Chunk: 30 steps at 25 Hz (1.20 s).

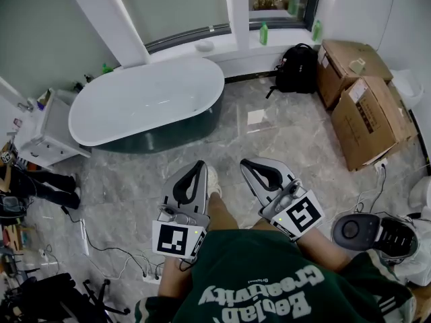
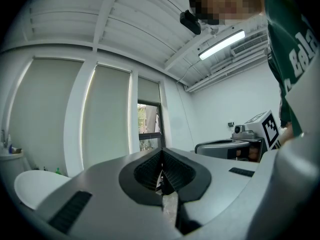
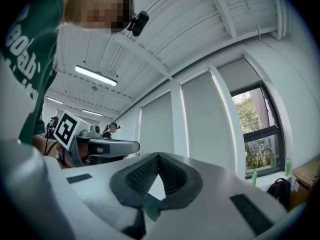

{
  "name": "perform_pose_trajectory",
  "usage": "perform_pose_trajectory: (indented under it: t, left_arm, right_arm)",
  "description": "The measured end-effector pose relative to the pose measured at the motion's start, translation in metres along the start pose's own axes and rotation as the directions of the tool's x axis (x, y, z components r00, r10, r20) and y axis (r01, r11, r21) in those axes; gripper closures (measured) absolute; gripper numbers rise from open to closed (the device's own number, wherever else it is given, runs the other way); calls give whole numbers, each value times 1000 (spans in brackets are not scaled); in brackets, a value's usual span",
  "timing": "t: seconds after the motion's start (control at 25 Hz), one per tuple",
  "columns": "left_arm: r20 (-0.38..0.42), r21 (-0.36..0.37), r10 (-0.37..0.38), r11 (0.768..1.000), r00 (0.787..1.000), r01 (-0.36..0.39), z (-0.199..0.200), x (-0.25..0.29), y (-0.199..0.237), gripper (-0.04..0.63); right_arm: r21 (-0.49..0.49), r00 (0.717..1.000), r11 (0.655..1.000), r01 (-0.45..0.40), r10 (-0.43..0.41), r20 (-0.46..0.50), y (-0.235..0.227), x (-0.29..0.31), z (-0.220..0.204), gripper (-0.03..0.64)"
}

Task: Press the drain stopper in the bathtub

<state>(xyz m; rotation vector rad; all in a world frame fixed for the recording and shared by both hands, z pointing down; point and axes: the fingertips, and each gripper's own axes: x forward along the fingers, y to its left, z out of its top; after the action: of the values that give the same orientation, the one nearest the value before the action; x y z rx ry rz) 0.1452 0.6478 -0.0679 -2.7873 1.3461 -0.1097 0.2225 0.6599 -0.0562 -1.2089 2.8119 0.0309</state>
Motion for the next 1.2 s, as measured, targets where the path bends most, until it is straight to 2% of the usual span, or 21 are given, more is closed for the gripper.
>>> perform_pose_trajectory:
  t: [0.16,0.32,0.56,0.88,1.2]
  left_arm:
    - [8,-5,-11,1000,1000,11,-10,21,22,586]
    - [10,12,-18,1000,1000,17,-25,52,63,586]
    - [17,13,-37,999,999,37,-40,131,165,586]
    - [-26,30,-85,996,996,85,-39,219,297,586]
    - [-51,-13,-125,992,991,124,-54,280,391,586]
  right_arm:
    - [-4,1000,1000,-9,9,-4,-14,25,-13,601]
    - [-8,1000,1000,-9,9,-4,-33,67,-29,601]
    - [-24,1000,1000,20,-20,15,-85,169,-42,601]
    - [20,996,998,68,-66,-51,-153,318,-51,601]
    - [35,985,991,130,-125,-116,-204,417,-67,601]
